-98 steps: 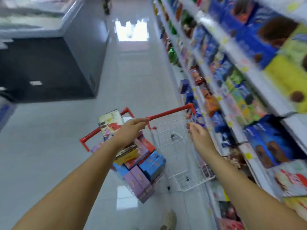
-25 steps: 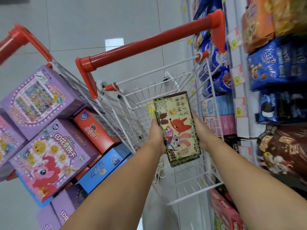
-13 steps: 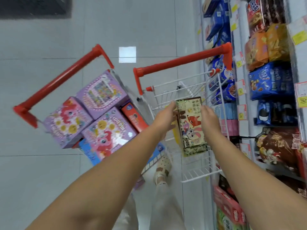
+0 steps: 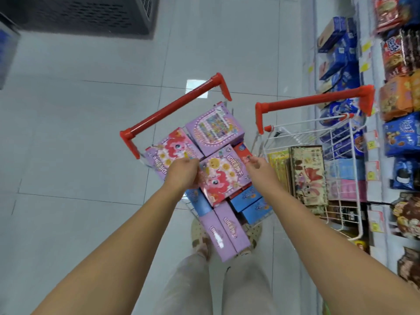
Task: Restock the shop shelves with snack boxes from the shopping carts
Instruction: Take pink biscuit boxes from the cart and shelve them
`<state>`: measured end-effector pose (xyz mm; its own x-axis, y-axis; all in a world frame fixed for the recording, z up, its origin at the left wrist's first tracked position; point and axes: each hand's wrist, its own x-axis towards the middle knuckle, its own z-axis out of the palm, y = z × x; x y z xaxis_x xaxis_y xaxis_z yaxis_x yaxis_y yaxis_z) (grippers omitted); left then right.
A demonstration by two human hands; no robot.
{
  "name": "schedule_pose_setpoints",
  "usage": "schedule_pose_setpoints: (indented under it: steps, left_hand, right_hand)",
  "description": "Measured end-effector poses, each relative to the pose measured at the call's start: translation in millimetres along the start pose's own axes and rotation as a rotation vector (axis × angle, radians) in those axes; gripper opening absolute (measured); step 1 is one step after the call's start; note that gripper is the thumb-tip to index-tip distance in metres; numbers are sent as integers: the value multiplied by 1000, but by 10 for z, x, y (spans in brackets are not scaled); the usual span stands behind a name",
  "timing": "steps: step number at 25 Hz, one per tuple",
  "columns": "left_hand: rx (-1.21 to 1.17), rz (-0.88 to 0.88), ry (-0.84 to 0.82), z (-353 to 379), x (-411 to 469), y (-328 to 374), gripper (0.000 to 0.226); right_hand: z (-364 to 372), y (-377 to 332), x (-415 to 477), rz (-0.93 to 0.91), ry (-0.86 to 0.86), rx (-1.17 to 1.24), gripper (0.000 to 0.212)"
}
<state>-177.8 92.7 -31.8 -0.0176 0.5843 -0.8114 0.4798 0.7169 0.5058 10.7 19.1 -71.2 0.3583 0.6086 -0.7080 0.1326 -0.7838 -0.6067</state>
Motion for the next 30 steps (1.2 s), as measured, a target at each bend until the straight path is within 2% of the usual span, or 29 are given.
schedule_pose_setpoints:
  steps: [3,5,8,12,14,16,19,22,23,27,30]
  left_hand:
    - [188,-166,-143,-85,25,-271,39]
    - [102,-192,-217,-56,52,-317,52]
    - [-60,-191,-255,-70,62,-271,61]
    - [-133,-202,-337,-221,29,-263,61]
    - [-185,-164,-386,-331,10,-208,62]
    - [-245,-96,-388,-479,-37,-153,51]
    - [-391,-32,-280,-787,-56,-155,30]
    - [-484,15,-148,-1082,26,-260,31]
    - [-489,18,-116,-1146,51,-297,32]
    - [-478,9,-71,-1210,163,-414,36]
    - [-477,-21,-74,-1138,234,-450,38]
  right_hand:
    - [208,84,24,79,-33,-217,55]
    - [276,95,-6,93,-14,-240,55]
    - [198,41,-69,84,14,-61,38]
    - [-133,-103,-198,113,-117,318,25]
    - [-207,-206,-248,91,-223,383,21]
    - [-159,-351,-270,53,-240,309,23]
    - [-21,-621,-67,-13,-48,144,37]
    - [145,-771,389,30,92,-72,85]
    - [216,-792,523,51,104,-128,92]
    - [436,-801,730,102,220,-176,73]
    - [495,-703,732,88,271,-61,63]
